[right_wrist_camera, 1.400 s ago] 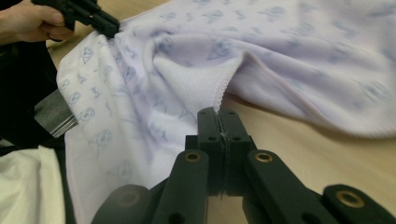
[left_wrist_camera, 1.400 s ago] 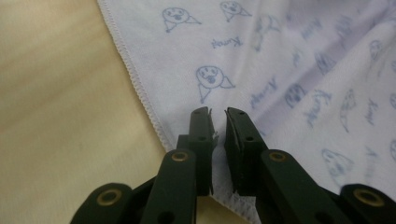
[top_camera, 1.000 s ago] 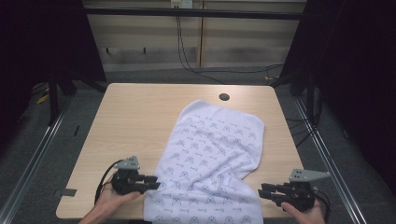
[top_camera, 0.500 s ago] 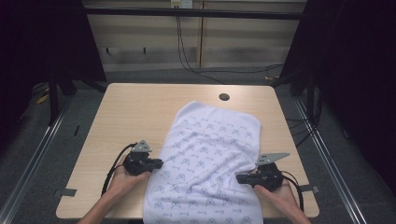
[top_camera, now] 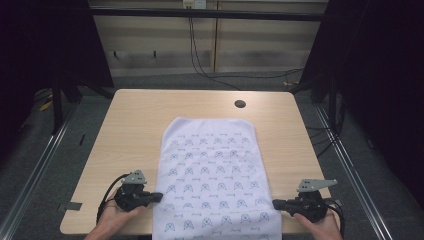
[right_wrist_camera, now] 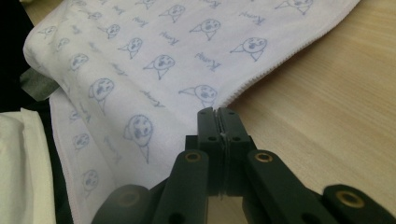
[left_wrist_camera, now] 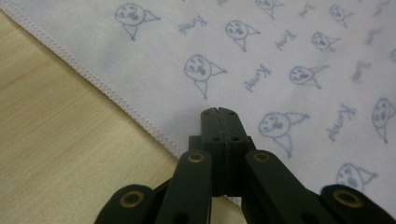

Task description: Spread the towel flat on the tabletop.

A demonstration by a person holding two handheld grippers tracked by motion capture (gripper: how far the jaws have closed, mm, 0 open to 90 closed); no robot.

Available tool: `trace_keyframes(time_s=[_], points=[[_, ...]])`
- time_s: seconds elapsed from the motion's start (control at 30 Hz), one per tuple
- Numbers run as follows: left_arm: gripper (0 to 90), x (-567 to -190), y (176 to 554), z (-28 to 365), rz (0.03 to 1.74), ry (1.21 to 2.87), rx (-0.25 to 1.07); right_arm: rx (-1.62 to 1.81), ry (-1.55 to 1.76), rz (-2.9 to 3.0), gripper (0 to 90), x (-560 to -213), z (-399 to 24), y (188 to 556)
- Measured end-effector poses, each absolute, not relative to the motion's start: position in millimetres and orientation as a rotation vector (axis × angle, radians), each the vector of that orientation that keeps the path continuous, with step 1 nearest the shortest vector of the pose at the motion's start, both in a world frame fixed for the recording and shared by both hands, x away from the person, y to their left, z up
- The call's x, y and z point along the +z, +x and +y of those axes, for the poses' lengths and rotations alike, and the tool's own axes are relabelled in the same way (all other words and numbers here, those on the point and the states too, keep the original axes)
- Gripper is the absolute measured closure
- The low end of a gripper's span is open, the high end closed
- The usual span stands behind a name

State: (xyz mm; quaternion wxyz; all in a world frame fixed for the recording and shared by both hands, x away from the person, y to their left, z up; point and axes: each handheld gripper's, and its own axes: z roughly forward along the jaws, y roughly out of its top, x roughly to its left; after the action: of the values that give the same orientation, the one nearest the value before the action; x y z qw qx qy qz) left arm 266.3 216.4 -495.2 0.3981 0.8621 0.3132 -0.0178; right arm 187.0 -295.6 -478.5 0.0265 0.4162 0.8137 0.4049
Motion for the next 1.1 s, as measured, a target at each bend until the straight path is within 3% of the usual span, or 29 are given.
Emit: trace_keyframes(time_s=[0.07,0.1,0.4,0.43,0.5,0.57,0.63,0.8,0.97,1.03,1.1], points=[[90.0,-490.5,272.2,219.3,0.793,2.108,-0.055,1.250,1.294,2.498,71.0,-476.9,-295.4,188.0],[88.3,-488.9,275.1,219.5,0.798,2.097,-0.044,1.255,1.300,2.477,68.8,-475.1,-294.9,190.3],[67.7,-498.4,322.7,196.4,0.876,2.145,0.093,1.228,1.216,2.497,66.4,-479.6,-267.5,251.1],[68.1,-500.9,325.6,194.5,0.876,2.145,0.102,1.224,1.218,2.497,65.5,-480.2,-264.4,258.1],[83.2,-500.9,324.3,193.5,0.846,2.175,0.113,1.194,1.204,2.498,64.8,-484.0,-254.8,280.1],[88.9,-500.1,320.4,194.9,0.825,2.189,0.085,1.153,1.196,2.501,64.5,-488.3,-249.5,289.7],[89.6,-500.2,316.7,196.1,0.813,2.189,0.071,1.117,1.207,2.503,67.2,-497.7,-243.8,298.5],[89.1,-500.4,308.4,203.8,0.812,2.183,0.053,1.065,1.158,2.528,88.0,-497.8,-242.8,286.9],[77.4,-500.1,299.4,203.5,0.771,2.188,0.004,1.079,1.150,2.566,89.6,-496.4,-251.8,260.4],[78.4,-498.7,292.3,199.5,0.742,2.212,-0.011,1.085,1.160,2.584,89.6,-495.6,-255.8,247.3],[86.1,-497.7,283.3,196.2,0.706,2.243,-0.032,1.091,1.150,2.607,89.6,-495.0,-258.6,236.2]])
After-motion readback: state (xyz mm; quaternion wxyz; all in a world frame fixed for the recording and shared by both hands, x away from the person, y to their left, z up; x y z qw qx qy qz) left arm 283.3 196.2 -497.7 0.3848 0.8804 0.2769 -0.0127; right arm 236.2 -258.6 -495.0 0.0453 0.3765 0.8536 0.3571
